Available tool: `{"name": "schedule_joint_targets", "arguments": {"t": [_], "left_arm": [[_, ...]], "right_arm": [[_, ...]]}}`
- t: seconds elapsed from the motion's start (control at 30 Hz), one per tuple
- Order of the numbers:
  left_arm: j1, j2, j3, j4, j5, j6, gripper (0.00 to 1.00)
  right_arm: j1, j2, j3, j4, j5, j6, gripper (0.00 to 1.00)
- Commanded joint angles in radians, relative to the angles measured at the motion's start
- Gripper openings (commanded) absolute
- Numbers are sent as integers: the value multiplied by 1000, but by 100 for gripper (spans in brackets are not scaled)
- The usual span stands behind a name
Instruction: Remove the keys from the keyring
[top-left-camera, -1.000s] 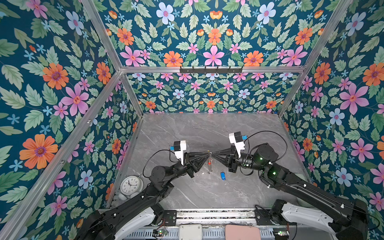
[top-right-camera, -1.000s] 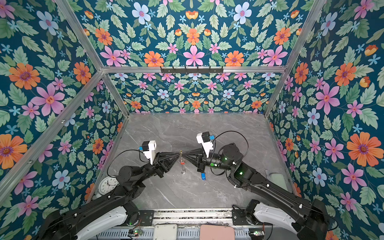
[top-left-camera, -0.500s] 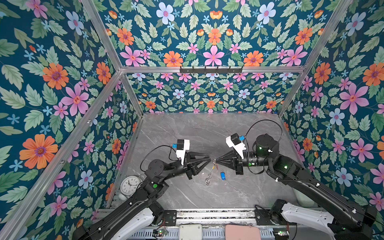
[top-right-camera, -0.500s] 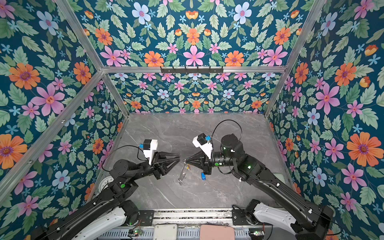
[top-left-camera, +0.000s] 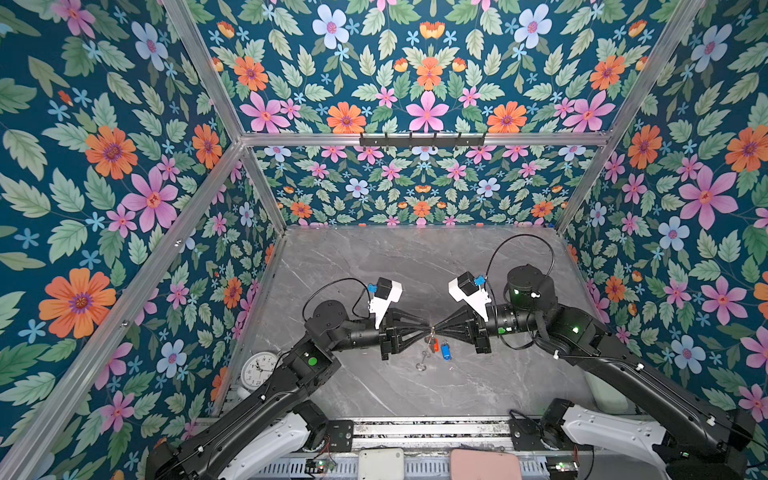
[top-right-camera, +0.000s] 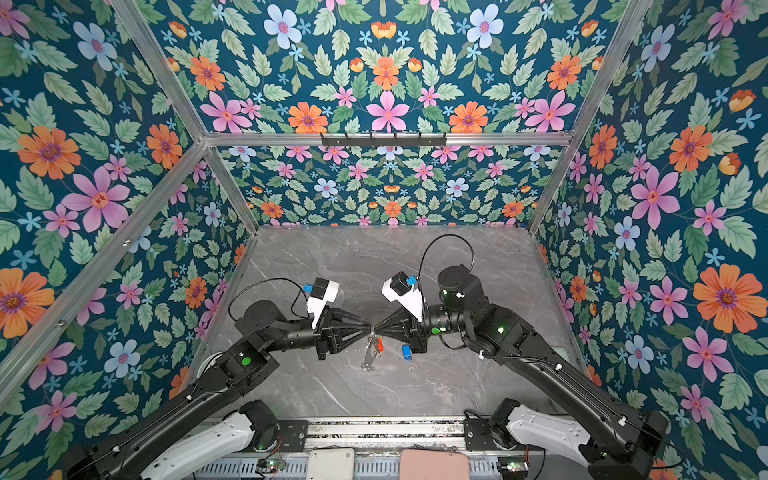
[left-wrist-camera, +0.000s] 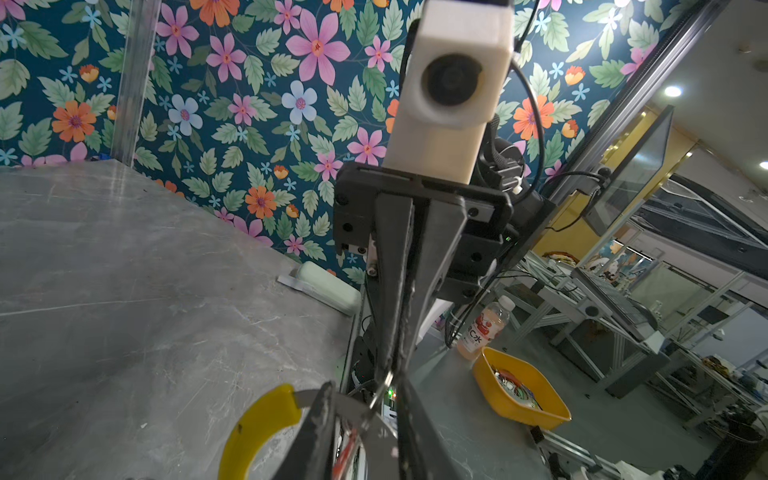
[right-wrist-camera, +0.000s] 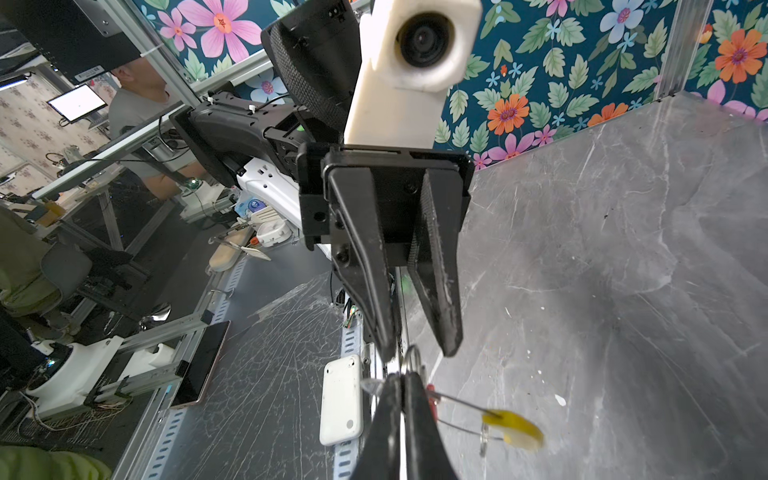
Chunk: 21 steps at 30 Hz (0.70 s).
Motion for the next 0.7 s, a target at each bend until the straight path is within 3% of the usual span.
{"name": "schedule_joint_targets", "arguments": {"t": [0.0,0.43,0.57,0.67], "left_arm": [[0,7,5,13,52,8,24],[1,11,3,37,53,2,0],[1,4,-4,61,30,-10,0],[0,-7,-16,88,-9,-25,0]], "right_arm": [[1,4,7,2,-10,-17,0],[1,13,12,16,0,-11,0],[1,7,8,46,7,10,0],[1,-25,-18,103,44,45,20]]}}
